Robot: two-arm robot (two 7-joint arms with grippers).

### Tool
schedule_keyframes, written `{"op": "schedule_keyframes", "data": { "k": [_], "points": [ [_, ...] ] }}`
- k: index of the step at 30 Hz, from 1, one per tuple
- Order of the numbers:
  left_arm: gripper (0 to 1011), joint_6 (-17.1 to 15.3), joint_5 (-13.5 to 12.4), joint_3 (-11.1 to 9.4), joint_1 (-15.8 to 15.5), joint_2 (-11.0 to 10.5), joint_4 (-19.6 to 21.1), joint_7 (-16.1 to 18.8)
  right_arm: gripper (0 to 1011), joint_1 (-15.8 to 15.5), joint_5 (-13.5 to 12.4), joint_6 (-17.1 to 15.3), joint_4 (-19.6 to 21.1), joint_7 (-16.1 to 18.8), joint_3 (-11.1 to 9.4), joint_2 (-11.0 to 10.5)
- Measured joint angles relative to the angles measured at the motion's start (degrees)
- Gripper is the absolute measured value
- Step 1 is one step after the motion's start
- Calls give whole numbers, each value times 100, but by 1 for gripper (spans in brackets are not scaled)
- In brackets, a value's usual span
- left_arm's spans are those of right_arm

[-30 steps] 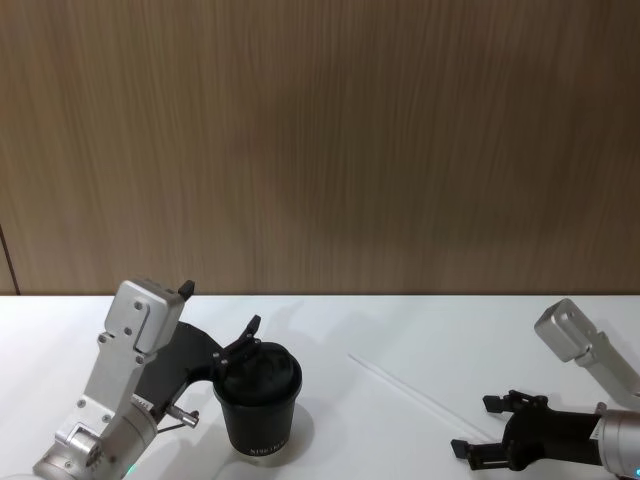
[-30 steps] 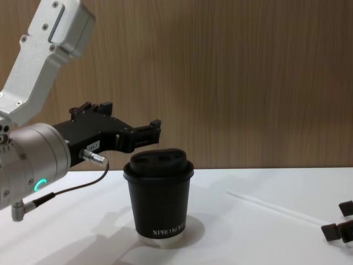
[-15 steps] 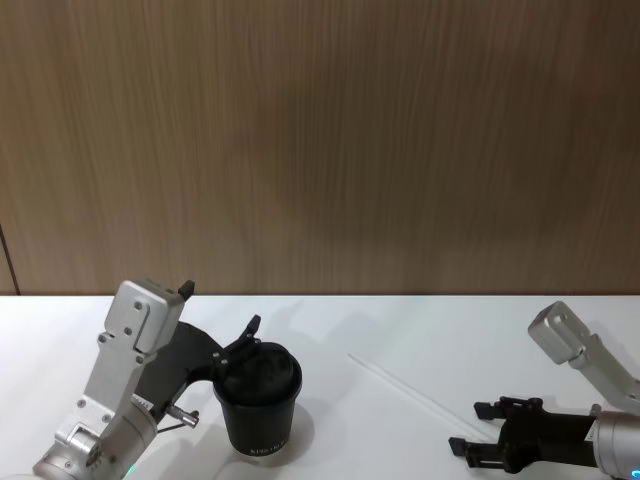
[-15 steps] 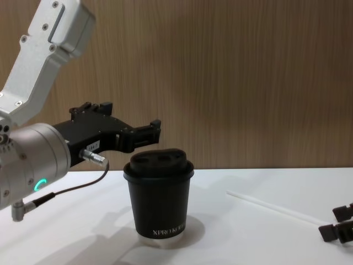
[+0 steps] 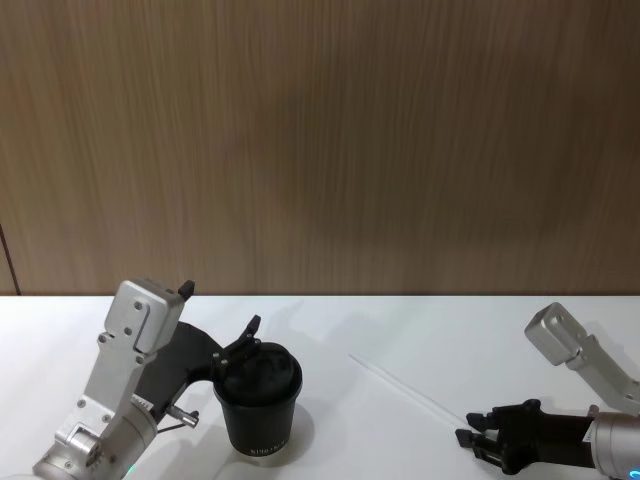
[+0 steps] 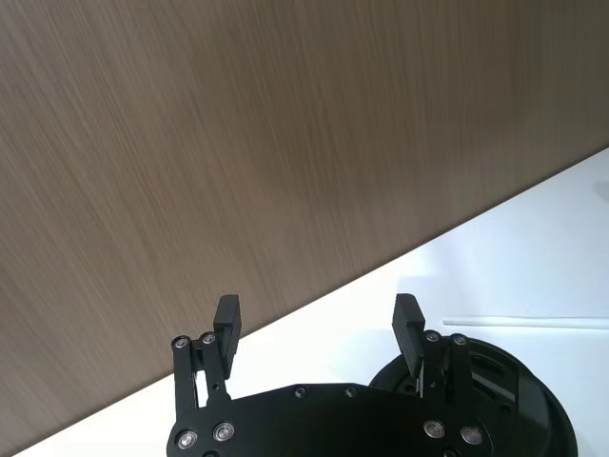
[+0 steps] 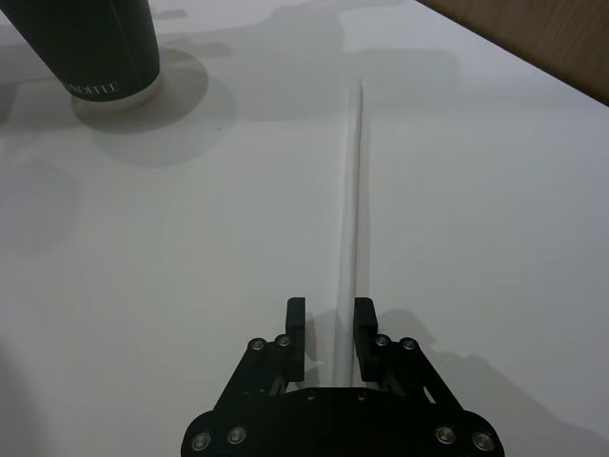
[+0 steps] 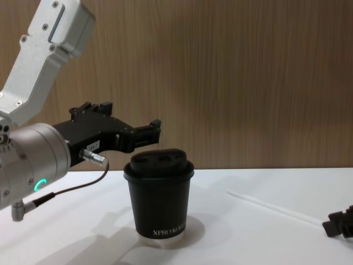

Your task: Pick up the straw with one hand, pass it to the other hand, and insert it into the cup.

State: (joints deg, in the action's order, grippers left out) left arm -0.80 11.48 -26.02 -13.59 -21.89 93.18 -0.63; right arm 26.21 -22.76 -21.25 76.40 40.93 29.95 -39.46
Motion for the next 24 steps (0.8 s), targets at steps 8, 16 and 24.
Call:
{"op": "schedule_keyframes", "data": {
  "k": [8, 16, 24],
  "points": [
    [1003, 0, 0, 0, 0, 0, 0, 0, 79, 30, -6, -13, 9, 11, 76, -48],
    [1003, 0, 0, 0, 0, 0, 0, 0, 21, 46, 2, 21, 32, 30, 134, -92],
    [1004, 0, 0, 0, 0, 0, 0, 0, 2, 14, -92, 78, 74, -75, 67, -84]
  ]
}}
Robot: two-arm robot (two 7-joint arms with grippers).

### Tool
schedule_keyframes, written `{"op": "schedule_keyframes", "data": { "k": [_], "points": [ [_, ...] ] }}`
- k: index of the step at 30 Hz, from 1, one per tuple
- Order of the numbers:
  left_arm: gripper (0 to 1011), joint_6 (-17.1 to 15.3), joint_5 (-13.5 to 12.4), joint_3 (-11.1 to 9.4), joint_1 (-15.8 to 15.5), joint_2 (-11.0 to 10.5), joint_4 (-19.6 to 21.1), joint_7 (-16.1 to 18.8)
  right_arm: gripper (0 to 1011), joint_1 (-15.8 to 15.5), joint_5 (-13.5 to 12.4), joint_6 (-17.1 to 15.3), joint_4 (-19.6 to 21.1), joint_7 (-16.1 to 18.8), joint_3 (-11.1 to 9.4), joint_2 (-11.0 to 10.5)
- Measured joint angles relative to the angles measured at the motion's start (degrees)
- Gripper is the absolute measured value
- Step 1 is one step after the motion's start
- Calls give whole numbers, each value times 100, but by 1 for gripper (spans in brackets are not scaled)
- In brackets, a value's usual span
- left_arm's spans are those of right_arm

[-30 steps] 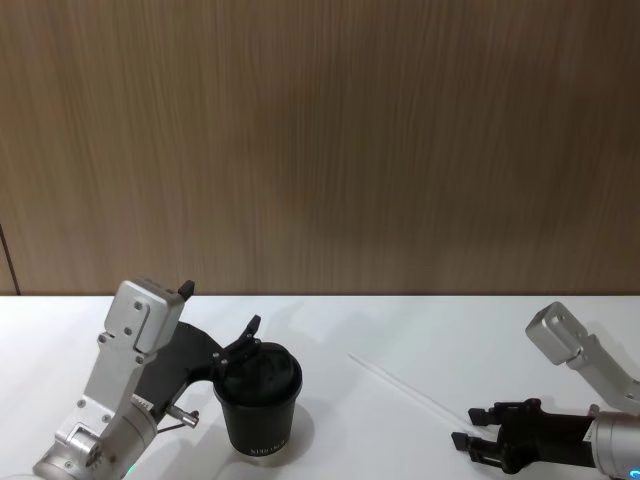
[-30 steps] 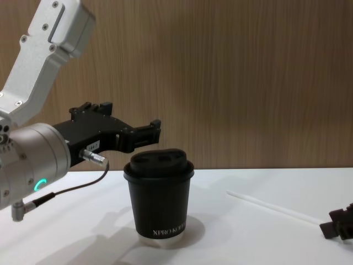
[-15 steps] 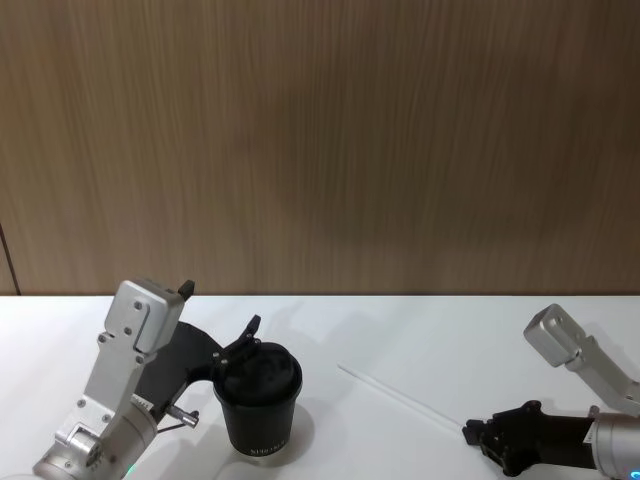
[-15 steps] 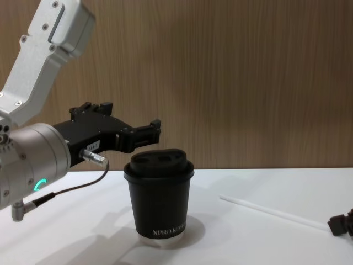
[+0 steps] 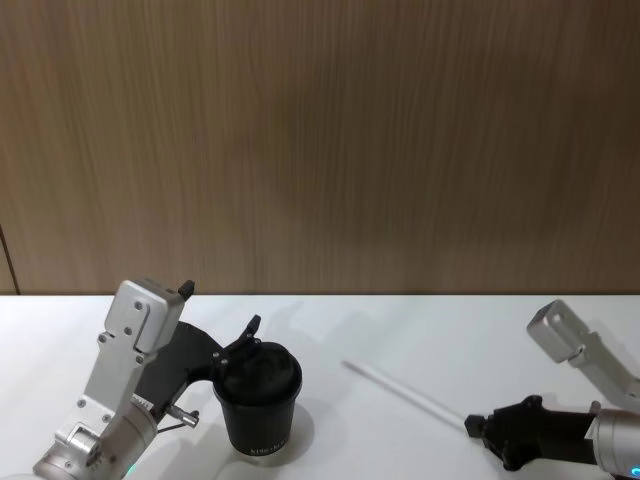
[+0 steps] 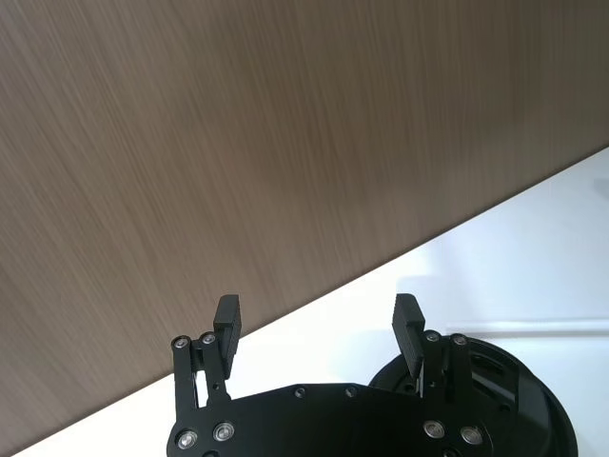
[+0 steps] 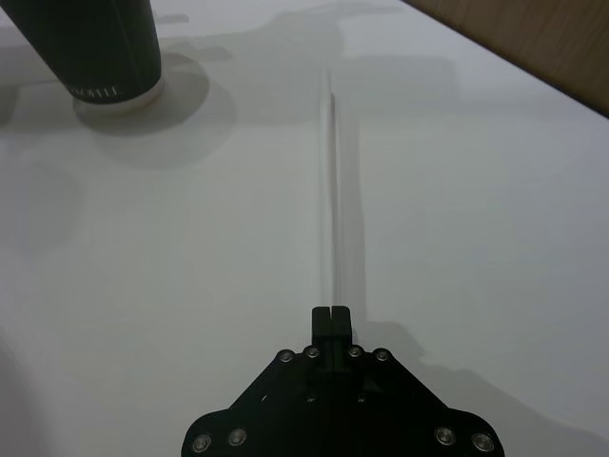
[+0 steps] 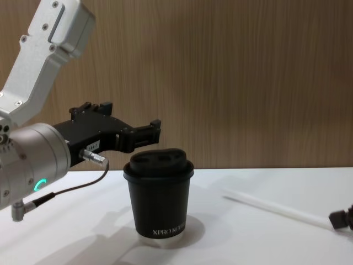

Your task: Pick up the straw with one hand, pass it to the other hand, and insert it into the cup.

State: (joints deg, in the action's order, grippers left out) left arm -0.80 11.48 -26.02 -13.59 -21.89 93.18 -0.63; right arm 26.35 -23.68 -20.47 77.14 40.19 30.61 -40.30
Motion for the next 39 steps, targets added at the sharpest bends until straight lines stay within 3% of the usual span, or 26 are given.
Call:
{"op": "schedule_keyframes", "data": {
  "k": [9, 25, 39],
  "points": [
    [1003, 0, 0, 0, 0, 0, 0, 0, 2, -114, -318, 129, 160, -250, -300, 74],
    [1002, 0, 0, 0, 0, 0, 0, 0, 2, -403, -1156, 480, 642, -682, -1030, 351],
    [1003, 0, 0, 0, 0, 0, 0, 0, 2, -607, -1879, 806, 895, -731, -1378, 745]
  ]
}}
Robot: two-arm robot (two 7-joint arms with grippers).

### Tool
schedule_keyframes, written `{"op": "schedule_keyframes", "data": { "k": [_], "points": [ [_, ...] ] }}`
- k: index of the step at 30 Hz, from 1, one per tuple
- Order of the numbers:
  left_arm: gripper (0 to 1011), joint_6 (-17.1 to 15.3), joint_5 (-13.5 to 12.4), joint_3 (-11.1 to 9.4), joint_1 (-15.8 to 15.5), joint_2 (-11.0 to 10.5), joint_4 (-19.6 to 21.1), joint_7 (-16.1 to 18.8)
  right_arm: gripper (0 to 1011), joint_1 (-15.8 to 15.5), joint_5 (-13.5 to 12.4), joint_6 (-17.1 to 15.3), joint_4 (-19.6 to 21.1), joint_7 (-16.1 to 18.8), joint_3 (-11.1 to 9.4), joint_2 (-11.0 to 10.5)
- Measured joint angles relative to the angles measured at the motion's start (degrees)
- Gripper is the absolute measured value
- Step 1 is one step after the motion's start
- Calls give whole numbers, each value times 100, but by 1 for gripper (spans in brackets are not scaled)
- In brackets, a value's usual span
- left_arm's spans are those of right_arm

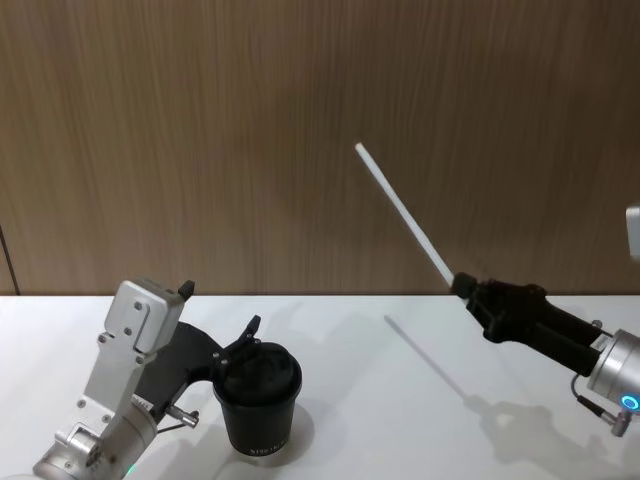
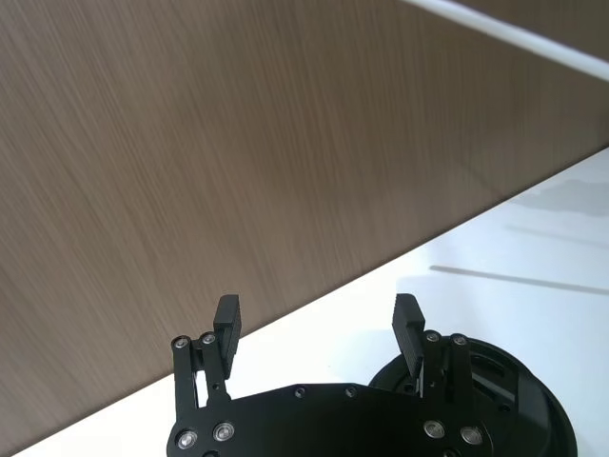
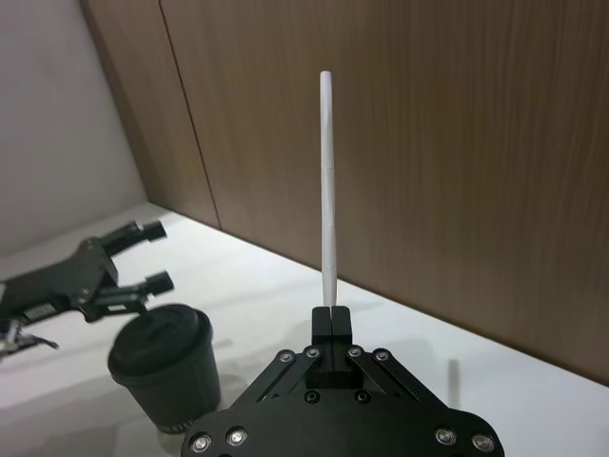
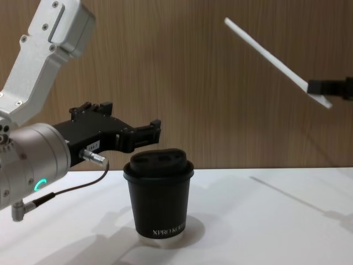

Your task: Pick up the straw with one hand, pass it to the other hand, and insert it into the cup.

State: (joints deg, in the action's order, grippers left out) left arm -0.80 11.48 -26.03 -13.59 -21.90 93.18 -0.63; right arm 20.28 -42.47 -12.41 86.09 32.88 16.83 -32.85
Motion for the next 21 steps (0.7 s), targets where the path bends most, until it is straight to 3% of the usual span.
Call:
{"op": "schedule_keyframes", "data": {
  "k": [10, 21],
  "points": [
    [1003, 0, 0, 0, 0, 0, 0, 0, 2, -38, -525, 130, 15, 294, -38, 337],
    [1003, 0, 0, 0, 0, 1, 0, 0, 2, 152, -996, 98, -110, 857, 158, 659]
  ]
}}
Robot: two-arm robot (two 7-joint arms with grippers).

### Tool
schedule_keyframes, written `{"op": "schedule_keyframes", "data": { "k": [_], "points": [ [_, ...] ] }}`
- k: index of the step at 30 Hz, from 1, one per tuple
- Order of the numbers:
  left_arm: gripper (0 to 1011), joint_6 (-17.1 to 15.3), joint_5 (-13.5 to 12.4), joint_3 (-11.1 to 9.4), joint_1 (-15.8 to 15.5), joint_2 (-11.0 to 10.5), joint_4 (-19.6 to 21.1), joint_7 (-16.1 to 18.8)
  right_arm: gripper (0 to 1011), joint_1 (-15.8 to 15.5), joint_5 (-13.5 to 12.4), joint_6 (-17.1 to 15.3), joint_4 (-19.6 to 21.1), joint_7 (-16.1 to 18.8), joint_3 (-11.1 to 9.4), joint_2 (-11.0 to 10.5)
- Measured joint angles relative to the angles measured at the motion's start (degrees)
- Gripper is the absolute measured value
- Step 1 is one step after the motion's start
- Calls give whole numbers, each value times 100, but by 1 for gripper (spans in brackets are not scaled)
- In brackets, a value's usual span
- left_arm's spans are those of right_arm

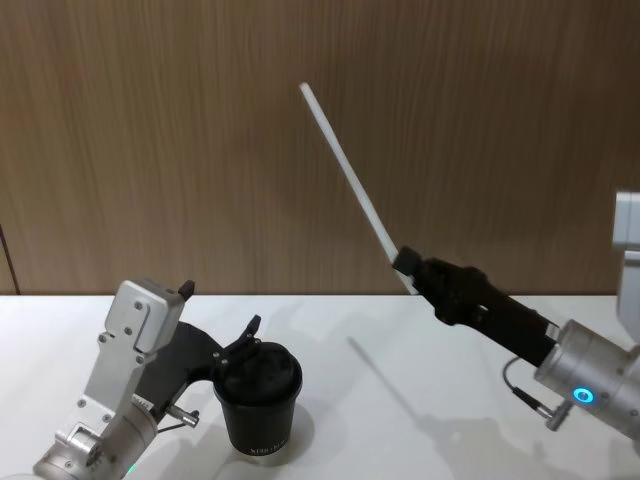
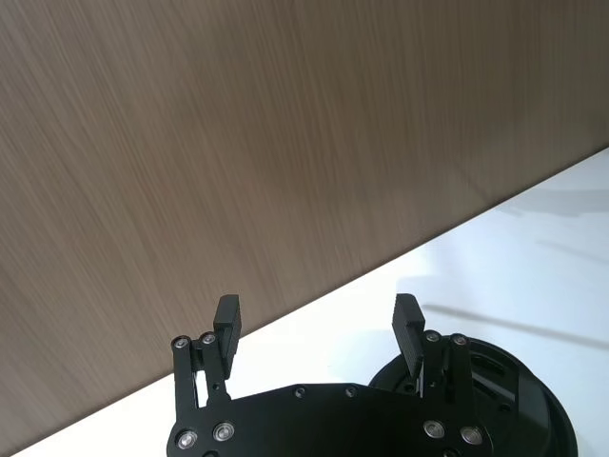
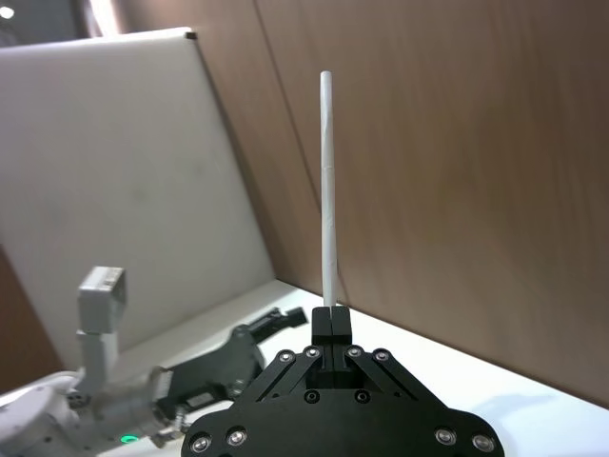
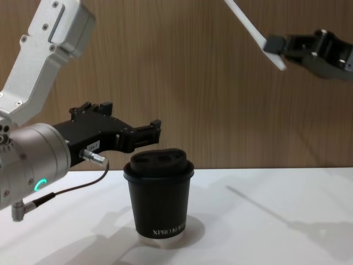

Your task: Pick up the straw with one hand, pass it to the other hand, and insert it into the cup.

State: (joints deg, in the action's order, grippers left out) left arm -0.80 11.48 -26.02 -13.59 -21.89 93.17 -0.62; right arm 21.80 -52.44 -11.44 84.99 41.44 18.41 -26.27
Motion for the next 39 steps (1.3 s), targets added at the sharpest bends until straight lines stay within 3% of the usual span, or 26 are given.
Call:
{"op": "schedule_keyframes", "data": {
  "k": [10, 21, 39],
  "points": [
    [1003, 0, 0, 0, 0, 0, 0, 0, 2, 281, -170, -20, -204, 502, 269, 213],
    [1003, 0, 0, 0, 0, 0, 0, 0, 2, 677, -106, 240, -712, 1060, 543, 333],
    [1003, 0, 0, 3, 1, 0, 1, 0, 2, 983, -17, 475, -1166, 1287, 710, 414]
  ]
}}
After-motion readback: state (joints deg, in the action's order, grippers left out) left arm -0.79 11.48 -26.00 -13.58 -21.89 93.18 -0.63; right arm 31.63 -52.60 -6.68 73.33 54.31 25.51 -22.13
